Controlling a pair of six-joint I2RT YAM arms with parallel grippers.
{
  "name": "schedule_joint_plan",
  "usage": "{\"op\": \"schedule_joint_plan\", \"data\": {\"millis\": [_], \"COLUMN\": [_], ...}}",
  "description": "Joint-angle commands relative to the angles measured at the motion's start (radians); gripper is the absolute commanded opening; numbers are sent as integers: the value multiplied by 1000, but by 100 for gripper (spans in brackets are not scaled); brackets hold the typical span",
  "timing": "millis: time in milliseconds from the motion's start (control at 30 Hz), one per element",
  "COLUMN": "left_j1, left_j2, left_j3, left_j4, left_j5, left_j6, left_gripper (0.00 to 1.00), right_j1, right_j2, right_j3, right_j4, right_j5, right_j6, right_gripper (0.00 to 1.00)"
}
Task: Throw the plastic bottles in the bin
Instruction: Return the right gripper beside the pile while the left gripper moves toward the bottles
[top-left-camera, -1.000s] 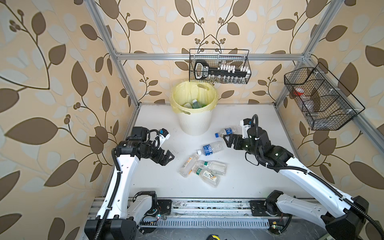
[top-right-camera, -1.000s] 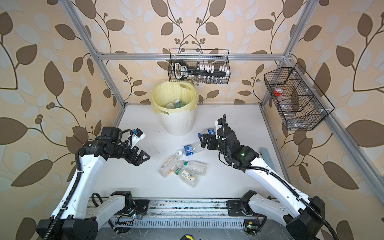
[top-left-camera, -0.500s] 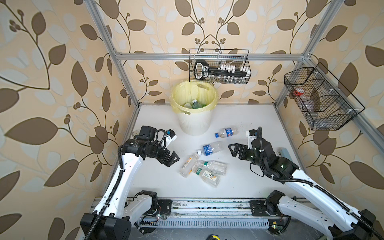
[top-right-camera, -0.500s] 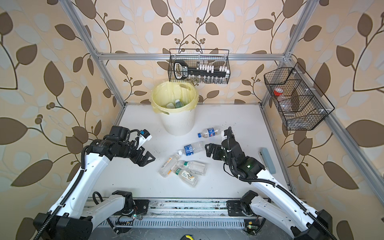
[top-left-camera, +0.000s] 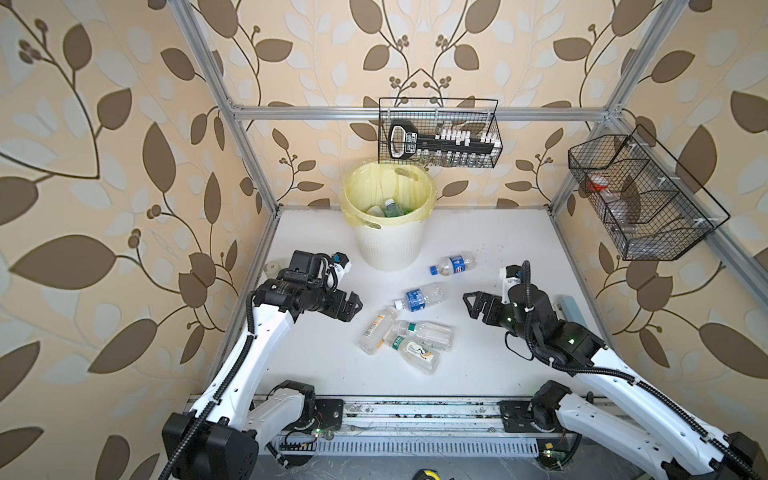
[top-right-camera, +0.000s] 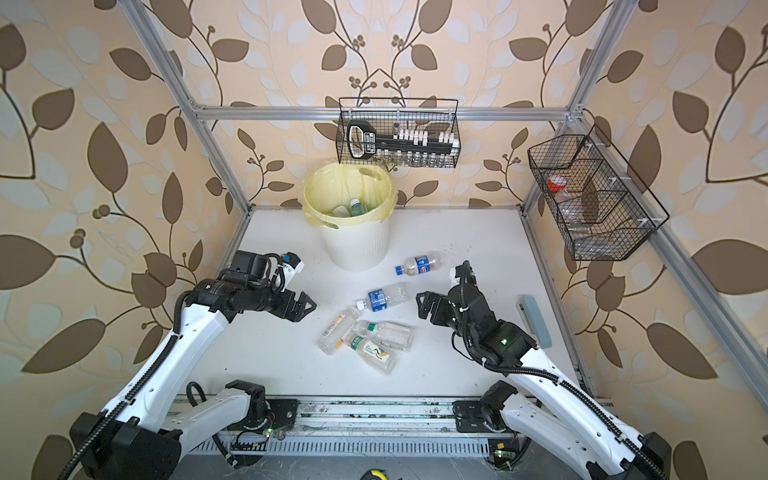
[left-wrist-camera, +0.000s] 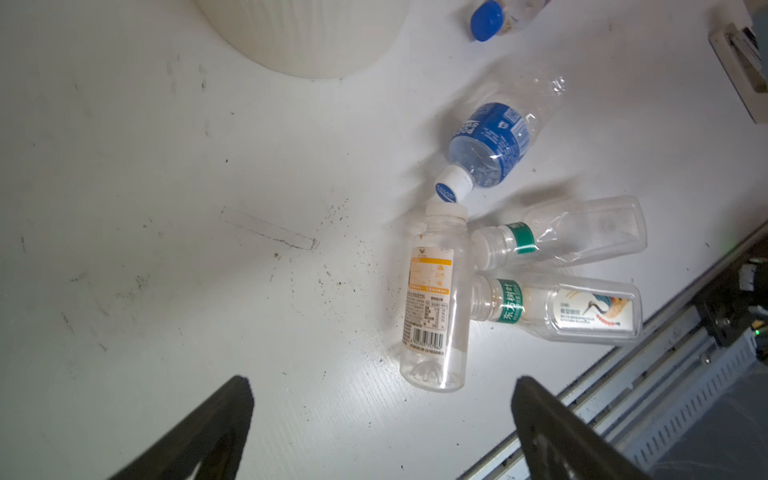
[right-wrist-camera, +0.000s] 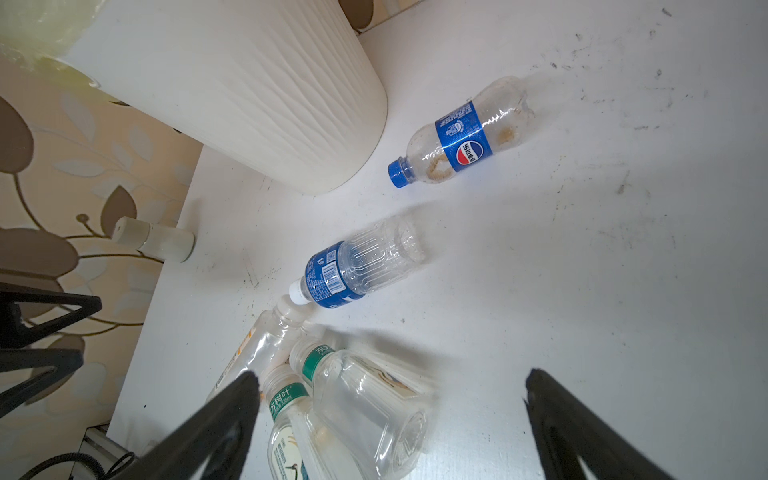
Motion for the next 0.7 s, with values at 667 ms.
{"op": "schedule_joint_plan", "data": {"millis": [667], "left_j1": [-344], "left_j2": [269], "left_j3": [19], "left_j4": [82], "left_j5": [-276], "left_j6": [-48], "left_gripper": [99], "right_j1": [-16], "right_j2": [-24], "right_j3": [-29], "right_j4": [-33], "right_j5": [33], "right_j6": [13], "right_gripper": [100]}}
